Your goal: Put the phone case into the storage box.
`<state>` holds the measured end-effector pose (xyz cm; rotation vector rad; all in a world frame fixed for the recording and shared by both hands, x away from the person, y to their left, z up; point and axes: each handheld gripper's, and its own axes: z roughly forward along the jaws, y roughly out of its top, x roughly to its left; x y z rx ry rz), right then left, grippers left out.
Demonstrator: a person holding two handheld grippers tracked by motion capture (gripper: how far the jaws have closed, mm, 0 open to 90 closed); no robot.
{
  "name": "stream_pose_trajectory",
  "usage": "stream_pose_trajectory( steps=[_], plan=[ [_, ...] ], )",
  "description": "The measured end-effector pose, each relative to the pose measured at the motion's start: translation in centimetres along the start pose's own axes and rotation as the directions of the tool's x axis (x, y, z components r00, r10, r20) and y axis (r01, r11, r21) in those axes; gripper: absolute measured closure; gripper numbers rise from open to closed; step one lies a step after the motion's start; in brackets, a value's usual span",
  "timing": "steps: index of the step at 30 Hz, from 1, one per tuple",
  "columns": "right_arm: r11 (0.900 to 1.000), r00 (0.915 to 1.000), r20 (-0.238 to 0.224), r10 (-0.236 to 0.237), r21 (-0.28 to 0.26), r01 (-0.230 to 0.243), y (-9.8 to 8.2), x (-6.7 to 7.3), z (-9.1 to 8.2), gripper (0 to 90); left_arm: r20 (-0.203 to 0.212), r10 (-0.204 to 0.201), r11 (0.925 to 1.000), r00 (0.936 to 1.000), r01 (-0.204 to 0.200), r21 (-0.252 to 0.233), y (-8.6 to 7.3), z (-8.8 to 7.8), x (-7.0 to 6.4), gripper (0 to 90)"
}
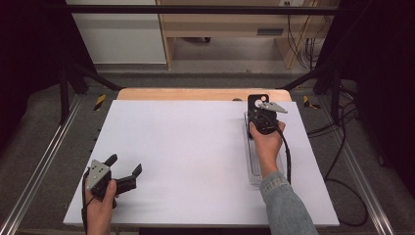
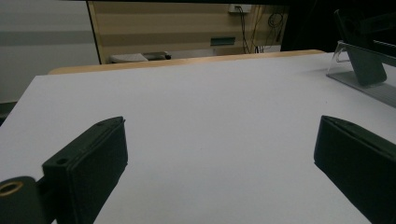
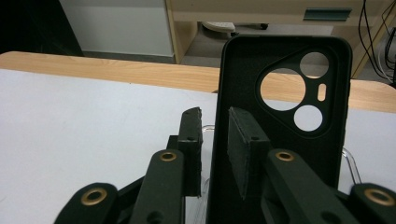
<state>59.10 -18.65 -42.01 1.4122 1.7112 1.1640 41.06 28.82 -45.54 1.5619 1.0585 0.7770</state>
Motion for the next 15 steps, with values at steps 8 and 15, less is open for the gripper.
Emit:
stream_pose_trajectory(
  steps=[8, 15],
  plan=[
    [1.000, 0.9999, -0.014, -0.003, -0.005, 0.003, 0.2, 0.2, -0.4, 67.4, 0.001, -0.004, 1.0000, 1.0000, 0.004, -0.002, 0.0, 0.0, 0.0, 2.7],
    [0.999, 0.9992, -0.039, -0.009, -0.048, 0.007, 0.6, 0.6, -1.1, 58.6, -0.001, -0.005, 1.0000, 1.0000, 0.005, -0.006, 0.0, 0.0, 0.0, 2.7]
  ],
)
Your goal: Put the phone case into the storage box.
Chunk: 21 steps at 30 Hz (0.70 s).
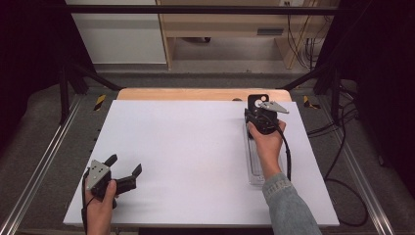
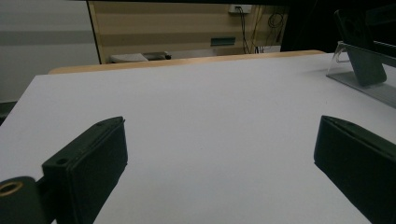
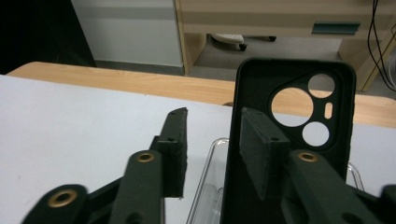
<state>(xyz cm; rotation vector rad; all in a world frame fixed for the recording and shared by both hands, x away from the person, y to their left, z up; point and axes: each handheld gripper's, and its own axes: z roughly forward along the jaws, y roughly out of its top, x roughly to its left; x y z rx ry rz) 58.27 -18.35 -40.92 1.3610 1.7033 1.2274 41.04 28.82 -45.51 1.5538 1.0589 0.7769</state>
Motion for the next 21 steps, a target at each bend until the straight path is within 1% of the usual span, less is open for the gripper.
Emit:
stream_pose_trajectory(
  steps=[2, 3, 7, 8, 17, 21],
  plan=[
    [1.000, 0.9997, -0.009, 0.021, -0.005, -0.021, 0.1, 0.0, -0.2, 54.3, -0.001, 0.005, 1.0000, 1.0000, -0.005, 0.007, 0.0, 0.0, 0.0, 2.7],
    [1.000, 0.9996, -0.016, 0.024, -0.005, -0.024, 0.2, 0.1, -0.3, 53.0, 0.000, 0.005, 1.0000, 1.0000, -0.005, 0.006, 0.0, 0.0, 0.0, 2.7],
    [0.999, 0.9996, -0.023, 0.015, -0.036, -0.016, 0.6, 0.2, -0.7, 45.2, -0.003, 0.007, 1.0000, 1.0000, -0.007, 0.005, 0.0, 0.0, 0.0, 2.7],
    [0.999, 0.9995, -0.028, 0.014, -0.035, -0.015, 0.6, 0.1, -0.8, 43.9, -0.003, 0.008, 0.9999, 1.0000, -0.008, 0.006, 0.0, 0.0, 0.0, 2.7],
    [1.000, 0.9995, -0.026, 0.015, -0.020, -0.015, 1.2, -0.4, -1.8, 27.5, -0.009, 0.017, 0.9997, 0.9998, -0.017, 0.015, -0.1, 0.2, -0.2, 2.7],
    [1.000, 0.9994, -0.032, 0.015, -0.015, -0.016, 1.4, -0.5, -2.2, 20.9, -0.004, 0.030, 0.9993, 0.9995, -0.030, 0.023, -0.1, 0.4, -0.3, 2.6]
  ],
)
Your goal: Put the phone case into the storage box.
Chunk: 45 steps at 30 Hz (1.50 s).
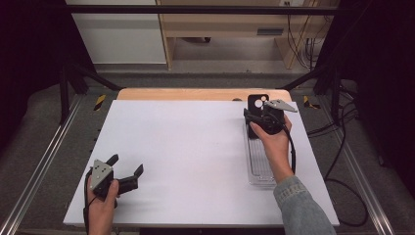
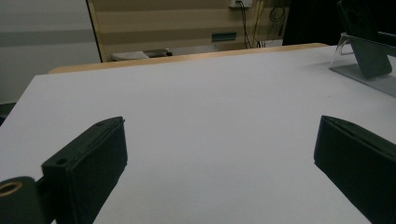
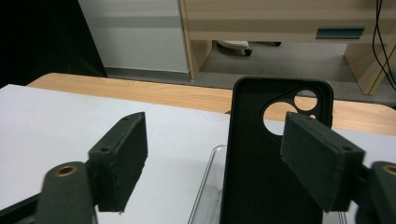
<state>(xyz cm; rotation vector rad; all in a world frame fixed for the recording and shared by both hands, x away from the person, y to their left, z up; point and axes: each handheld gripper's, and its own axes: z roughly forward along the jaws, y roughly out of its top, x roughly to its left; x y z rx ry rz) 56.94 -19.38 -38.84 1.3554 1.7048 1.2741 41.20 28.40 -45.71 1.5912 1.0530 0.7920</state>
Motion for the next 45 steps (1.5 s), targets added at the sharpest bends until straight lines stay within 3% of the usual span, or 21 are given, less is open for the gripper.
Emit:
stream_pose_trajectory(
  steps=[7, 15, 23, 45],
  plan=[
    [1.000, 0.9999, -0.015, -0.001, 0.005, 0.001, 0.4, 0.0, -0.5, 12.0, -0.006, -0.003, 1.0000, 1.0000, 0.003, 0.000, 0.0, -0.1, 0.1, 2.5],
    [1.000, 0.9992, -0.040, -0.007, -0.001, 0.007, 0.8, 0.5, -0.7, 8.3, -0.015, -0.014, 0.9999, 0.9998, 0.014, -0.008, -0.1, -0.1, 0.3, 2.2],
    [0.998, 0.9974, -0.068, 0.024, -0.054, -0.027, 1.4, 0.6, -1.3, 7.9, -0.015, -0.024, 0.9997, 0.9996, 0.023, -0.007, -0.1, -0.1, 0.4, 2.2],
    [0.992, 0.9916, -0.122, -0.043, -0.121, 0.028, 2.5, 1.4, -3.8, 10.2, -0.006, -0.013, 0.9996, 0.9999, 0.013, -0.024, 0.1, -0.6, 0.7, 2.1]
  ],
)
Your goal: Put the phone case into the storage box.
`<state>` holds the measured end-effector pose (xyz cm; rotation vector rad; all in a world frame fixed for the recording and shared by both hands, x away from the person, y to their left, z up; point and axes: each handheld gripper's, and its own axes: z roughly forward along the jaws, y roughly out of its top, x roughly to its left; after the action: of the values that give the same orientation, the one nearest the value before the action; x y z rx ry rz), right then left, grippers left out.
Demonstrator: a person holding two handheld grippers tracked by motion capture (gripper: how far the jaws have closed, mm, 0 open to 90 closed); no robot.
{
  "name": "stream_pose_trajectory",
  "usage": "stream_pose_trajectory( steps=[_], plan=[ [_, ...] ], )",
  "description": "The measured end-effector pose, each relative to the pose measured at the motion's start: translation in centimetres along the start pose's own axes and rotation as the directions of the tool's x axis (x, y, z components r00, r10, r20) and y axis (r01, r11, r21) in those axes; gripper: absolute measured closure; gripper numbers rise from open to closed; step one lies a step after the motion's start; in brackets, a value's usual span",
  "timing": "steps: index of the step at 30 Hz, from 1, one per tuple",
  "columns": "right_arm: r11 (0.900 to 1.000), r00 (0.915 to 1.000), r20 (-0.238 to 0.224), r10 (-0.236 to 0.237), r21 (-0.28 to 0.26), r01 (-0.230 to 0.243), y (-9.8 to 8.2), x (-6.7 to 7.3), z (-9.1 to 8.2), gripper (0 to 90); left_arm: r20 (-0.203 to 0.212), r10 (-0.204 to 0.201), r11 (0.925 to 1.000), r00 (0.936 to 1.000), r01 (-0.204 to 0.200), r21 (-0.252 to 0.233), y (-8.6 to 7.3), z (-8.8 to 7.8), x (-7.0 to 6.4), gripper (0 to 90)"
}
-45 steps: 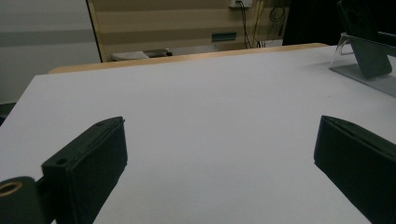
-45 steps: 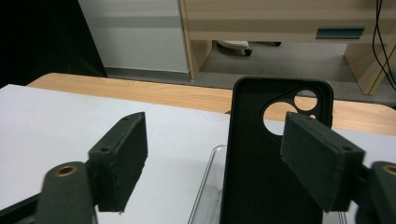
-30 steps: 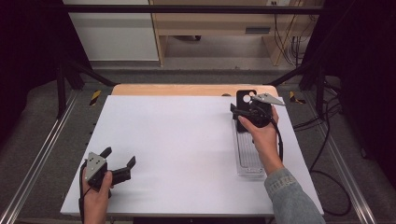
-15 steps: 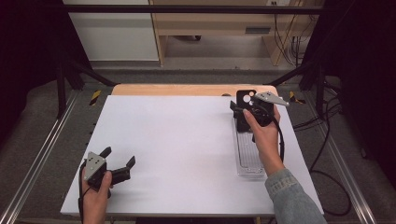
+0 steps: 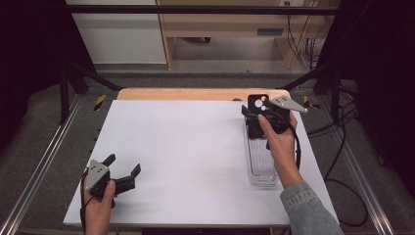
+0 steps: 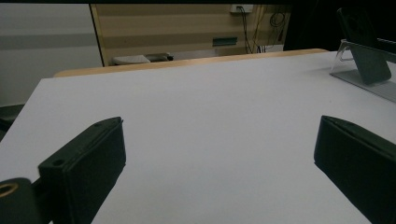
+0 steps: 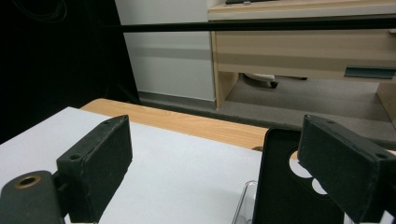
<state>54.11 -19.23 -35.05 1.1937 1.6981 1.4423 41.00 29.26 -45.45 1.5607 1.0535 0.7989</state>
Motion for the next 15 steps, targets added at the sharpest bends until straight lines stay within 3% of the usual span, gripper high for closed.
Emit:
stream_pose_trajectory(
  steps=[7, 15],
  plan=[
    [1.000, 1.0000, -0.003, 0.009, -0.008, -0.009, 0.13, -0.26, -0.38, 9.6, 0.003, -0.019, 0.9998, 0.9998, 0.019, -0.005, 0.05, -0.34, 0.35, 2.2],
    [1.000, 0.9999, -0.011, 0.003, -0.011, -0.003, 0.22, -0.37, -0.60, 10.5, 0.016, 0.018, 0.9998, 0.9997, -0.018, -0.013, -0.03, -0.82, 0.36, 2.0]
  ],
)
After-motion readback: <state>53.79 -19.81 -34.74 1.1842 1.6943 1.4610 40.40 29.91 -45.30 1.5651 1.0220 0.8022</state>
